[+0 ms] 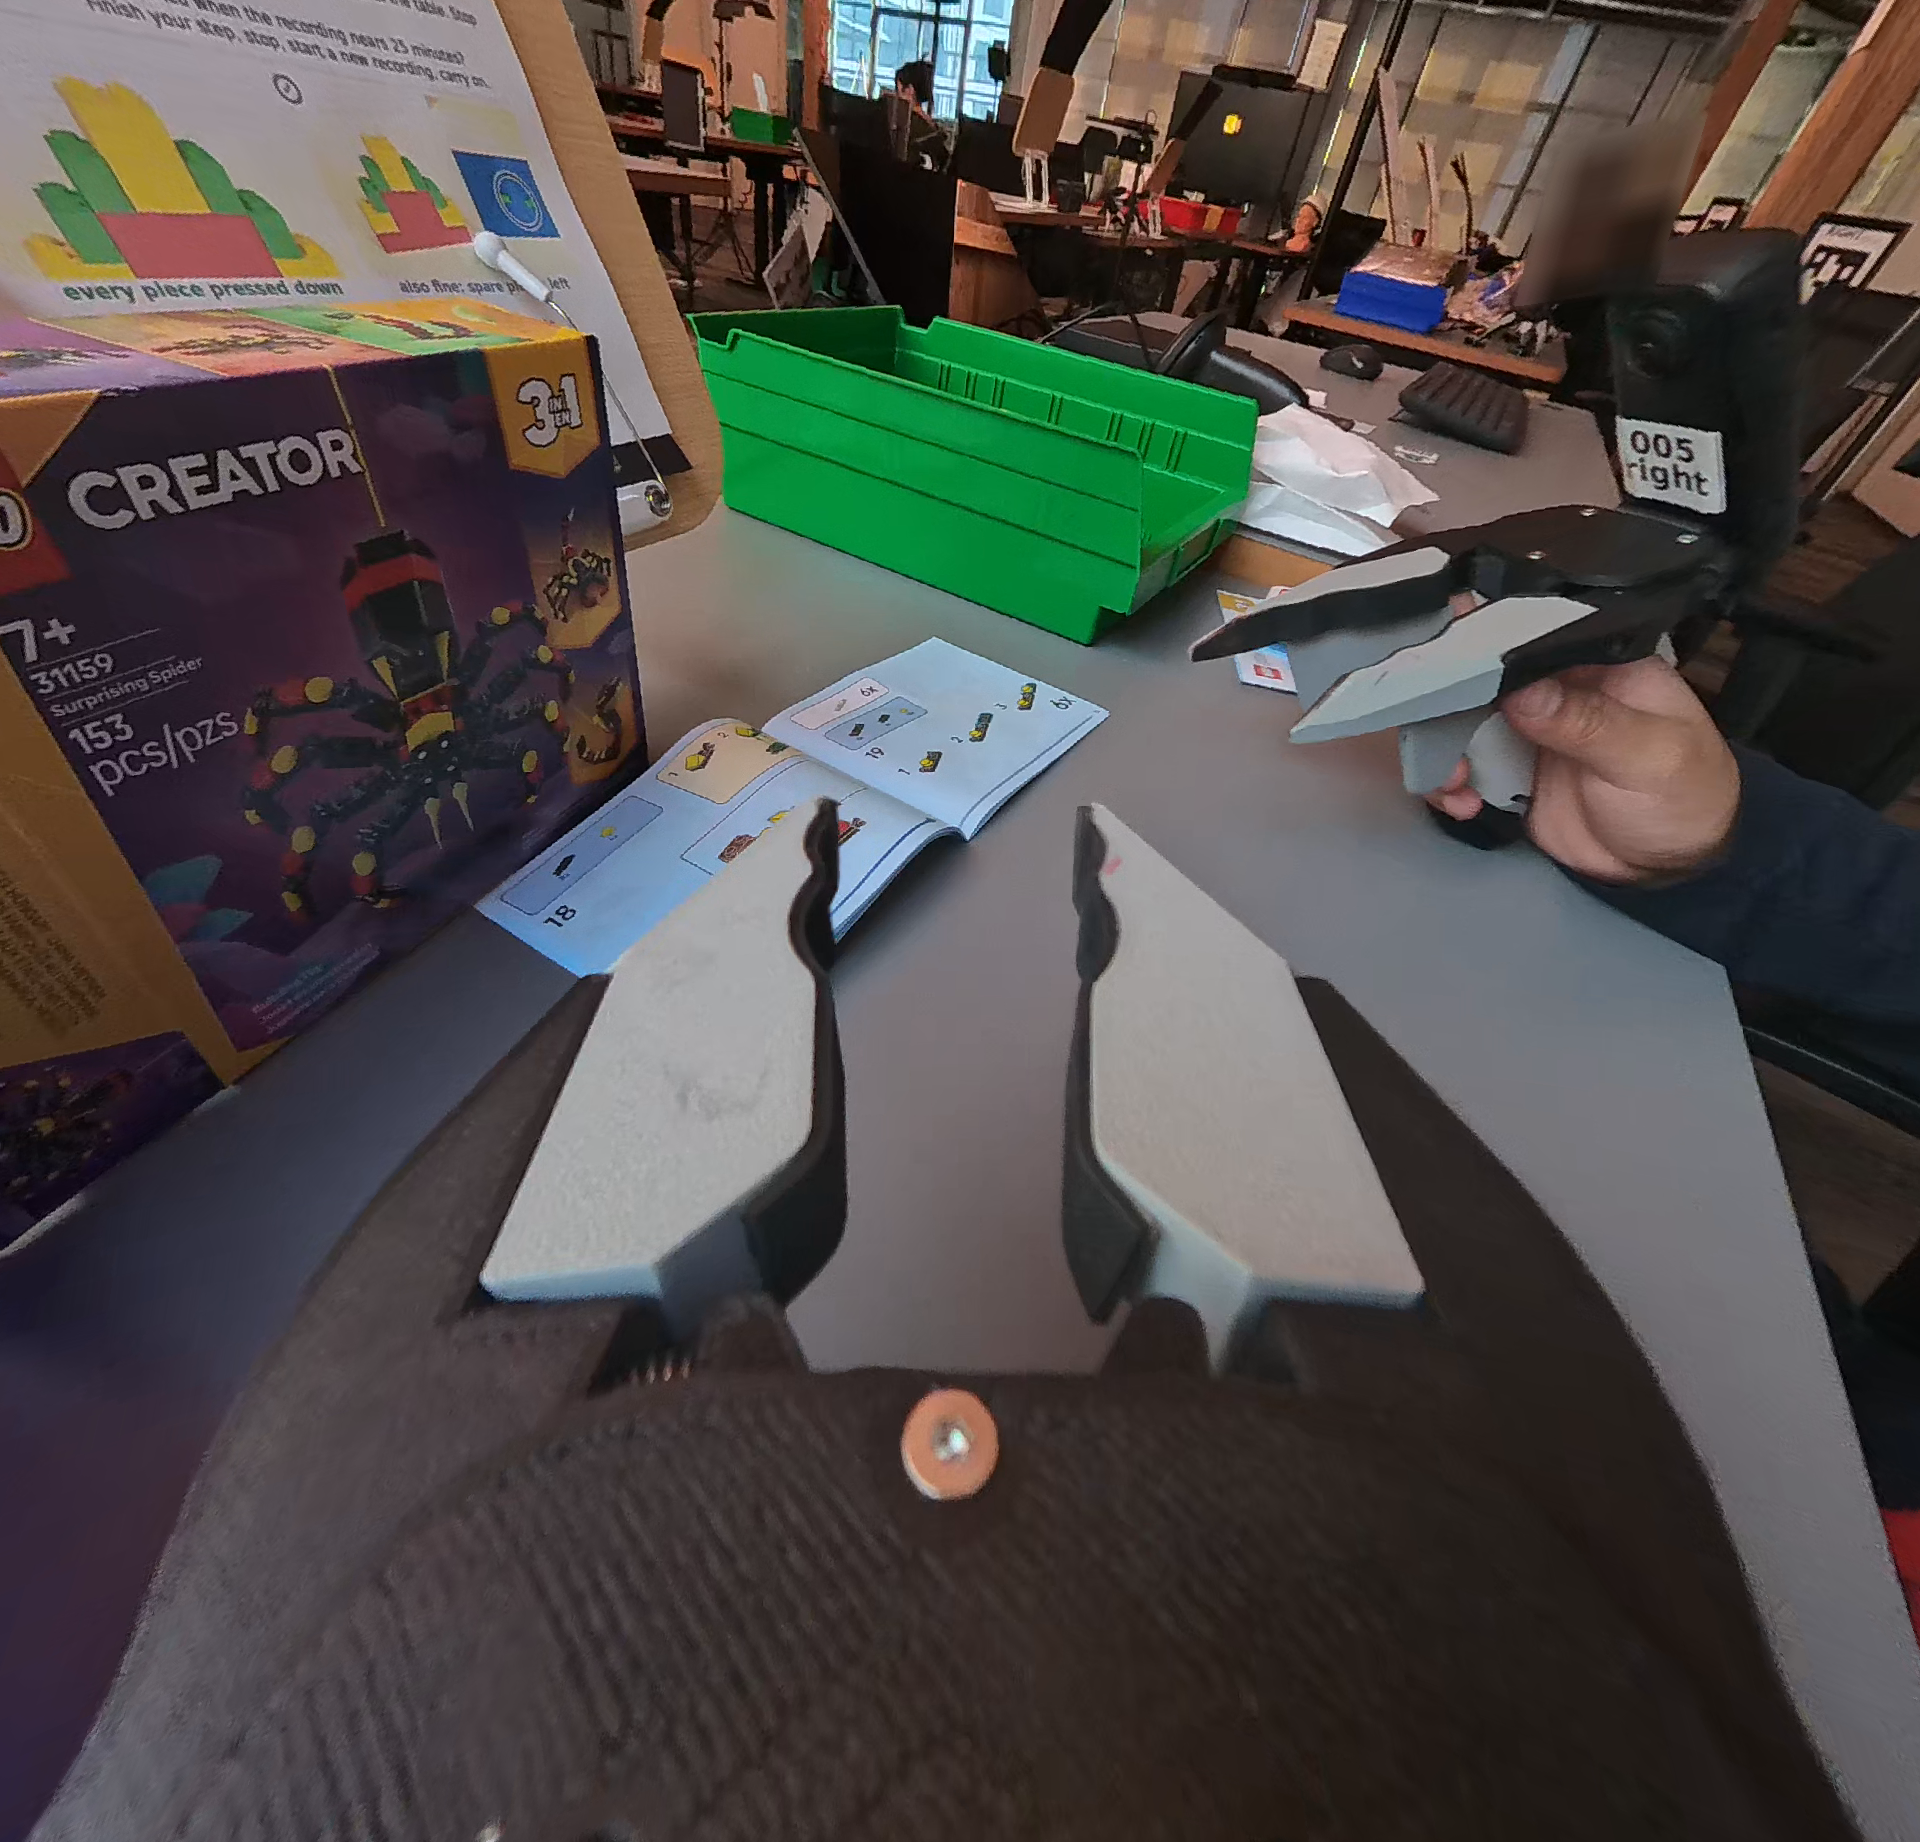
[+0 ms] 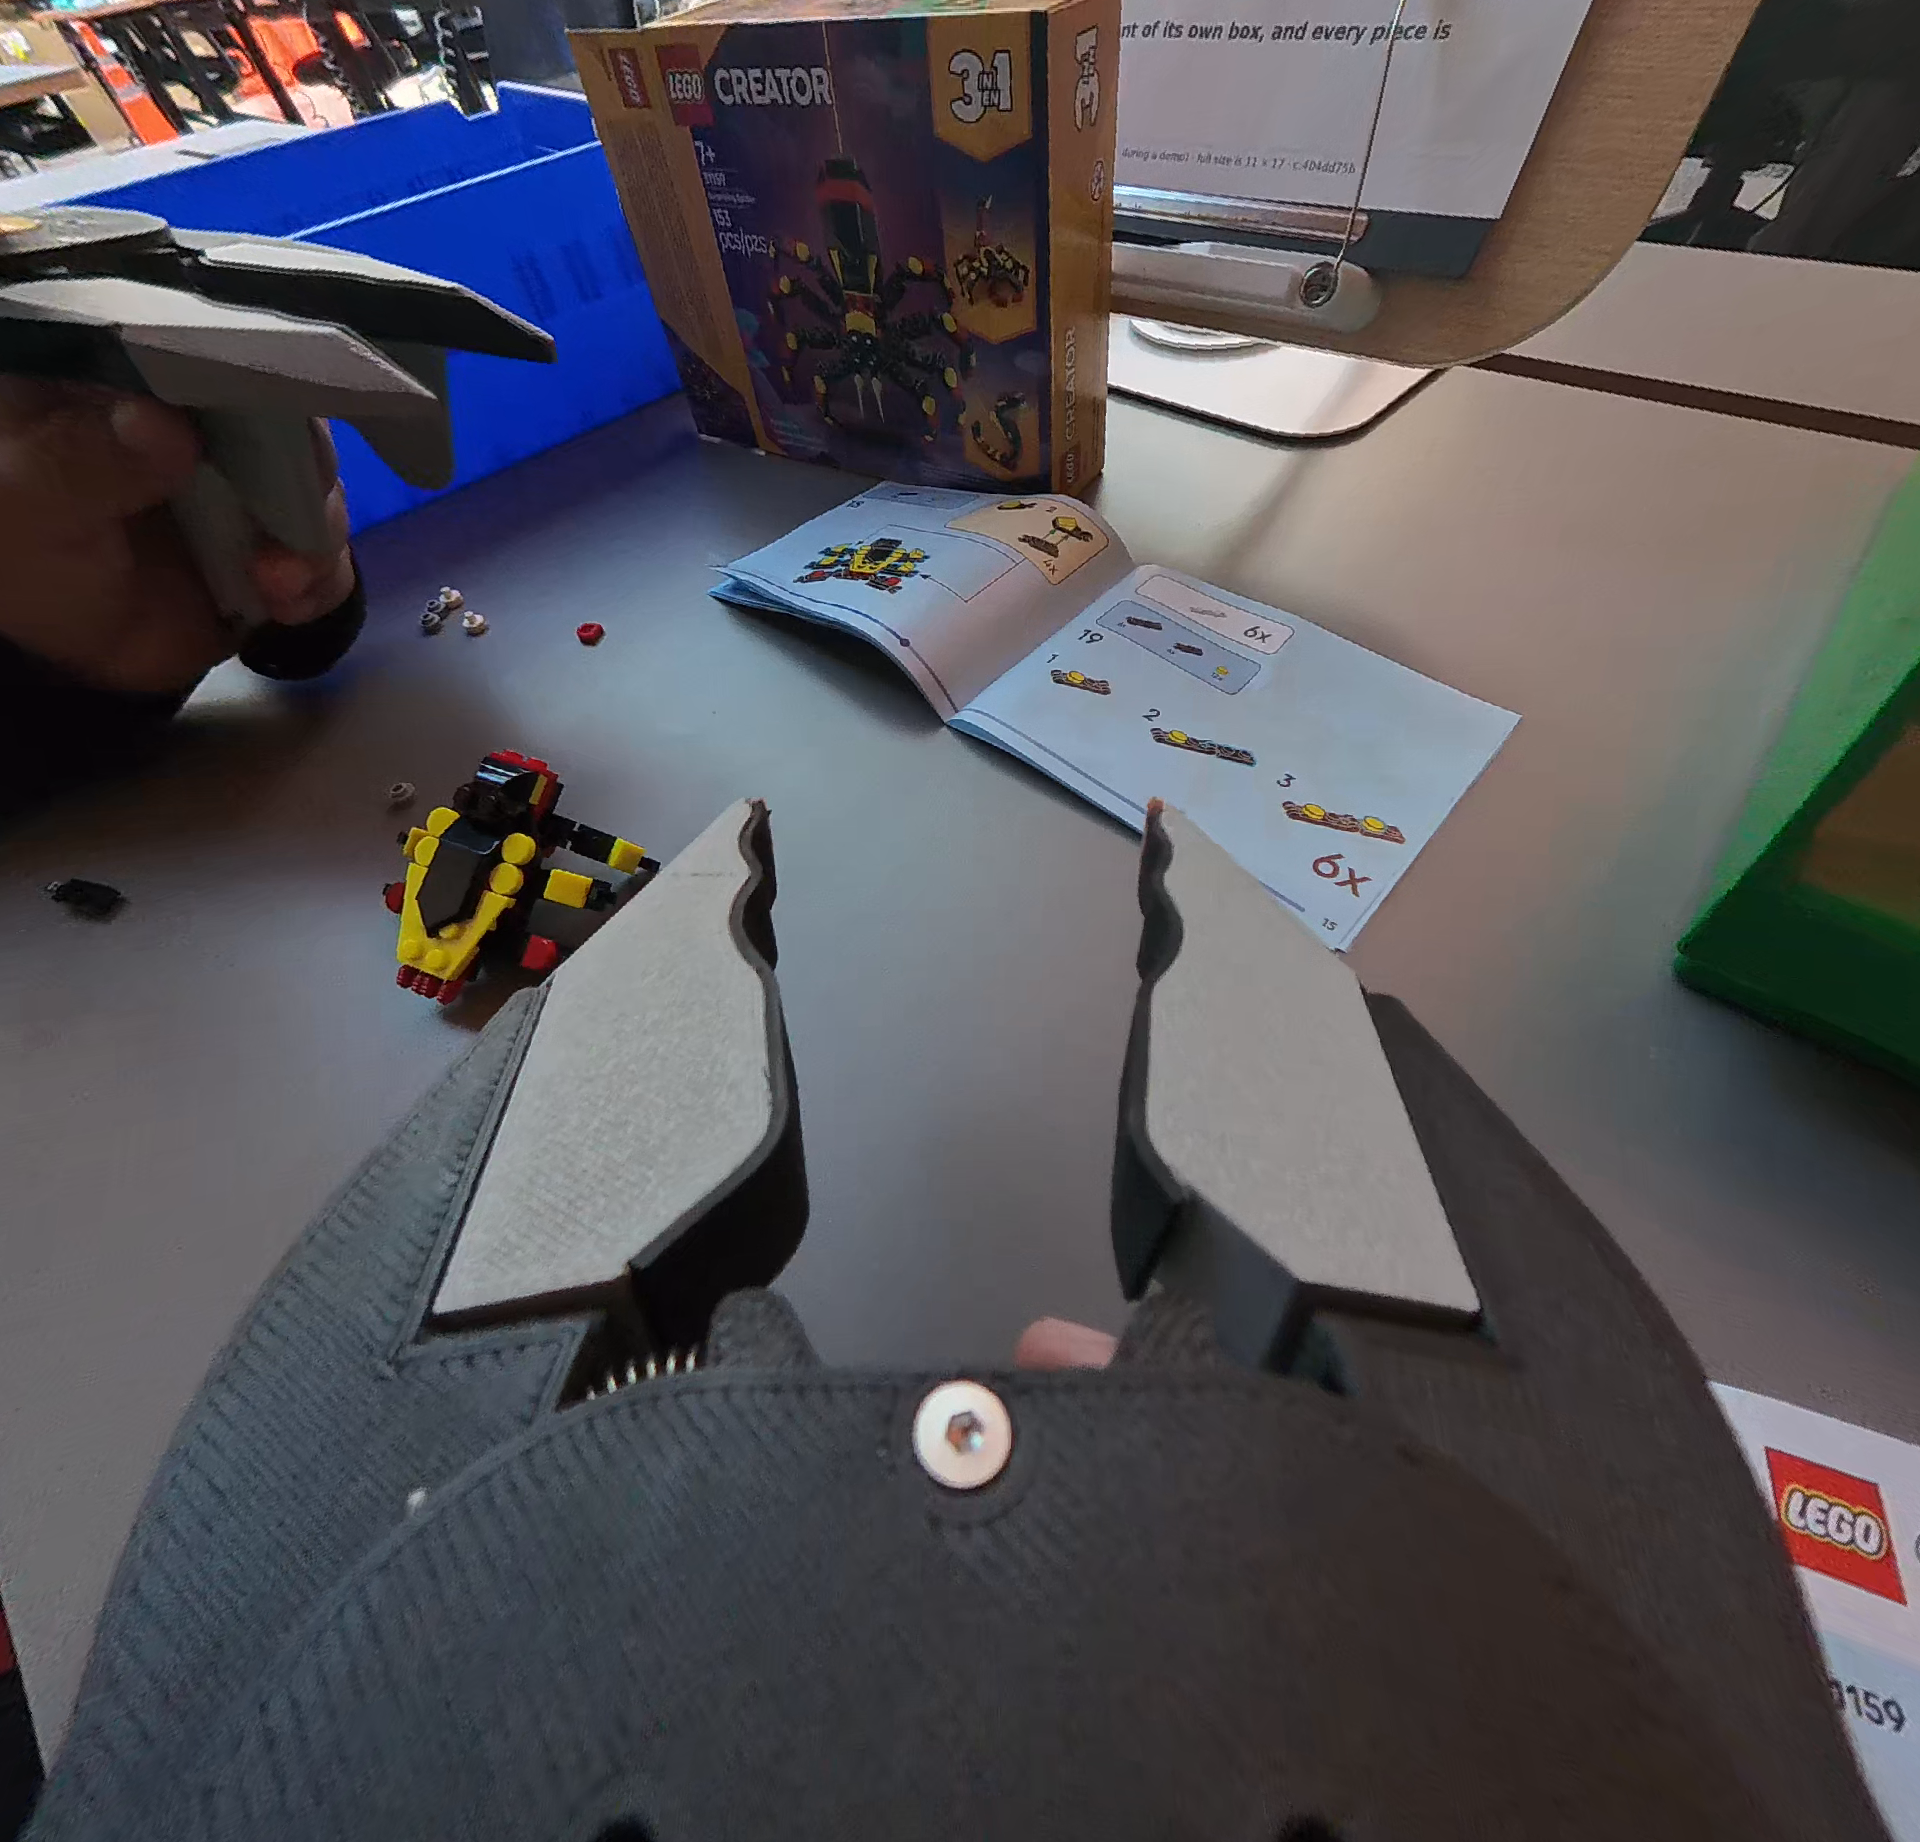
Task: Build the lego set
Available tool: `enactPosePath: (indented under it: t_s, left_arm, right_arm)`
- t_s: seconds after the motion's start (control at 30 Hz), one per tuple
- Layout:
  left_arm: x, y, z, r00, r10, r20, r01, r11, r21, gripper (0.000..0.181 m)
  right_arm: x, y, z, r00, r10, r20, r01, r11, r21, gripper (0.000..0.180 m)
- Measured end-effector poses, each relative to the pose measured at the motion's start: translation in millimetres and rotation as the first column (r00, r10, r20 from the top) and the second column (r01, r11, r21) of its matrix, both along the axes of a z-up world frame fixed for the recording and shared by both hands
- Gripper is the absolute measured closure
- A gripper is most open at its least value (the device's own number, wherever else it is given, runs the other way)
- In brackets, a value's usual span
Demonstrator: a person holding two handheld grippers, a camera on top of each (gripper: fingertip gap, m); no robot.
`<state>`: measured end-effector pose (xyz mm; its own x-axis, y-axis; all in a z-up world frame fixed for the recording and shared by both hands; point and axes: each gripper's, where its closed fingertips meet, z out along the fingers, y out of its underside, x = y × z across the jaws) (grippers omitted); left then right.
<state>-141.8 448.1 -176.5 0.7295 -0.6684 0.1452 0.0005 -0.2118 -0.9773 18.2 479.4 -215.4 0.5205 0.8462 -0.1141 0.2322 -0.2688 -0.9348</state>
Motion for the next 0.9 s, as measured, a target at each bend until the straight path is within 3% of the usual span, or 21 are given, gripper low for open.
enactPosePath:
  t_s: [0.9]
  left_arm:
    - [-1.8, 2.8, -12.3, 0.981, 0.071, -0.18, -0.07, 0.997, 0.012, 0.144]
  right_arm:
    - [4.7, 5.2, -2.0, 0.999, -0.034, -0.016, 0.033, 0.998, -0.051, 0.123]
